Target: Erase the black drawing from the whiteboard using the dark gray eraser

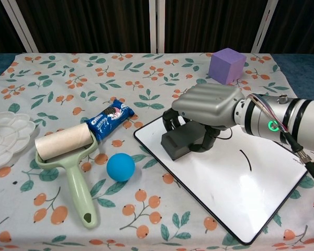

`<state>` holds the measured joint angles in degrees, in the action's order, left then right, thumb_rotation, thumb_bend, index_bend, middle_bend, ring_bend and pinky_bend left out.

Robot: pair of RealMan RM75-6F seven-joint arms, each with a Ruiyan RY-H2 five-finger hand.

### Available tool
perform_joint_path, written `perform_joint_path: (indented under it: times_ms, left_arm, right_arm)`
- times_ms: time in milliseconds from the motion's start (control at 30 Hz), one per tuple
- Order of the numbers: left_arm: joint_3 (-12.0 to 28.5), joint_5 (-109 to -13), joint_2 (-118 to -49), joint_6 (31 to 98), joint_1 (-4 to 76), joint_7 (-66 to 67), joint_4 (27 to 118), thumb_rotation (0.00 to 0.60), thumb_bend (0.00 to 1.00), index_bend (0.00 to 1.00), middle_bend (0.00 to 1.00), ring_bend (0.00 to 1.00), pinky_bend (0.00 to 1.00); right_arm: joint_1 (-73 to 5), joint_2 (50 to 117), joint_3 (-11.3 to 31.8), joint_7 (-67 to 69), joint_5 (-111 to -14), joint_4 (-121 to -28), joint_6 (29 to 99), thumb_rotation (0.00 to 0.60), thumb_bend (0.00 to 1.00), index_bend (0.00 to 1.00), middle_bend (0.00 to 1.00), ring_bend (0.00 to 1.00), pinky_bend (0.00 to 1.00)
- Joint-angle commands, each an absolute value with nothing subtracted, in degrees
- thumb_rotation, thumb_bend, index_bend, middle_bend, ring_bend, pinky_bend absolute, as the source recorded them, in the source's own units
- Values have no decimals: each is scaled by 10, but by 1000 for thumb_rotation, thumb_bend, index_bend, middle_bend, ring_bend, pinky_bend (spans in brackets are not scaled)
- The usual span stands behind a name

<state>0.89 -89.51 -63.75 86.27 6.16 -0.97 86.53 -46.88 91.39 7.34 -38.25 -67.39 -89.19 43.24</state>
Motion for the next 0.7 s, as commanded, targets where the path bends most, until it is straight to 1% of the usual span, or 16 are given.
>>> perform_joint_path:
  times_ms: [33, 300, 500, 700]
  left_arm:
    - [9, -895, -636, 863, 61, -10, 866, 600, 0, 75, 72, 36, 161]
    - [10, -893, -632, 866, 59, -10, 867, 600, 0, 75, 73, 36, 161]
    - [10, -892, -630, 869, 56, -12, 867, 600, 0, 75, 73, 36, 161]
    - [10, -892, -629, 872, 53, -13, 864, 600, 0, 75, 73, 36, 161]
  right_arm:
    - [-486, 929, 85, -396, -647, -869, 435, 600, 300, 846, 753, 660, 777]
    - [-513, 955, 101, -405, -594, -815, 446, 600, 302, 846, 753, 660, 777]
    - [-523, 966, 103, -408, -560, -782, 458, 600, 303, 846, 753, 660, 777]
    - [-525, 967, 100, -396, -552, -767, 466, 600, 312, 846, 753, 660, 777]
